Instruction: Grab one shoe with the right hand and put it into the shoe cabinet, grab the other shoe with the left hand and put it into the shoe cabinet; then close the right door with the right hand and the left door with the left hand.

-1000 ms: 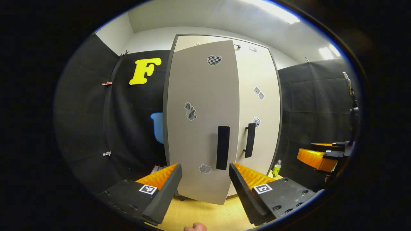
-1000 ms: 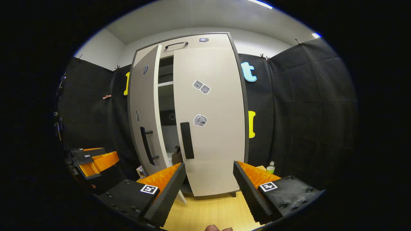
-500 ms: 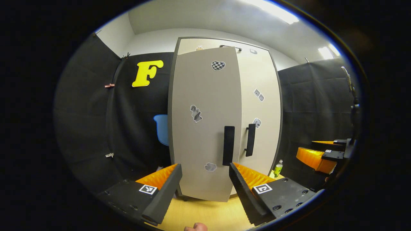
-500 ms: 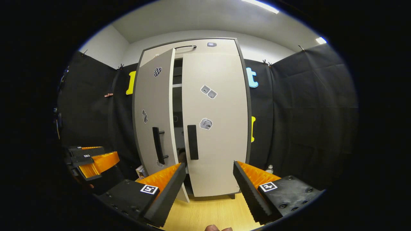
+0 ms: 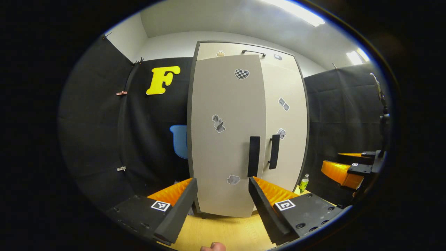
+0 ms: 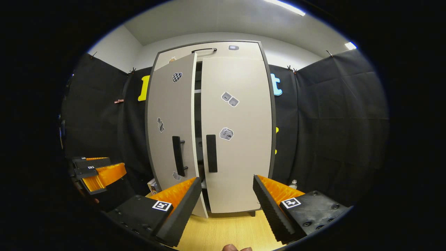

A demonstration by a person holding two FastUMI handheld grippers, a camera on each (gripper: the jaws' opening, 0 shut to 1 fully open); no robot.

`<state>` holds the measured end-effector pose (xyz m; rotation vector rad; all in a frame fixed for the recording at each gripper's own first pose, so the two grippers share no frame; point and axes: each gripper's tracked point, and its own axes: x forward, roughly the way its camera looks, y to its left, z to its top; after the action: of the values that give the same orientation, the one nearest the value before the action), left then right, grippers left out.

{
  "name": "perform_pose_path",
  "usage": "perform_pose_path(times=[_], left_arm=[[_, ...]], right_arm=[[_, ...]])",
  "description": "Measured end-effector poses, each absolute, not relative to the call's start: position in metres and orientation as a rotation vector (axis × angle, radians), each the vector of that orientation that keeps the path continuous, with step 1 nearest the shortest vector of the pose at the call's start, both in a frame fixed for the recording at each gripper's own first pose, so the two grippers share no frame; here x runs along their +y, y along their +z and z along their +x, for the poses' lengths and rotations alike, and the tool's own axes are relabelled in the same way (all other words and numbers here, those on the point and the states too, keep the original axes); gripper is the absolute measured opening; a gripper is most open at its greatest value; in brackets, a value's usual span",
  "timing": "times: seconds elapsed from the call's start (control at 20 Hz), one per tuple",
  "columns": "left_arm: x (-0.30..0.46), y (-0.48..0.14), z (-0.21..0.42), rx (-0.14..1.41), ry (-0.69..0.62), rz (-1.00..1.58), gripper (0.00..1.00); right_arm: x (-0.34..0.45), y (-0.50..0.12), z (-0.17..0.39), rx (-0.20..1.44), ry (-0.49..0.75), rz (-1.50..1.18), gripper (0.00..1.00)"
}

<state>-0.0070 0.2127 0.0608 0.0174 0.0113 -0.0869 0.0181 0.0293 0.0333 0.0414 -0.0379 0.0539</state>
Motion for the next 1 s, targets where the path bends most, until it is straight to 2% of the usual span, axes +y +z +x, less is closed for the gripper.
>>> perform_pose_path(times=[1.0], left_arm=[[0.2065,0.0571,0.0005,0.021,-0.097,0.025,0.93]], right_arm=[[0.0296,0.0341,0.0231,-0.031,0.066,0.043,0.98]])
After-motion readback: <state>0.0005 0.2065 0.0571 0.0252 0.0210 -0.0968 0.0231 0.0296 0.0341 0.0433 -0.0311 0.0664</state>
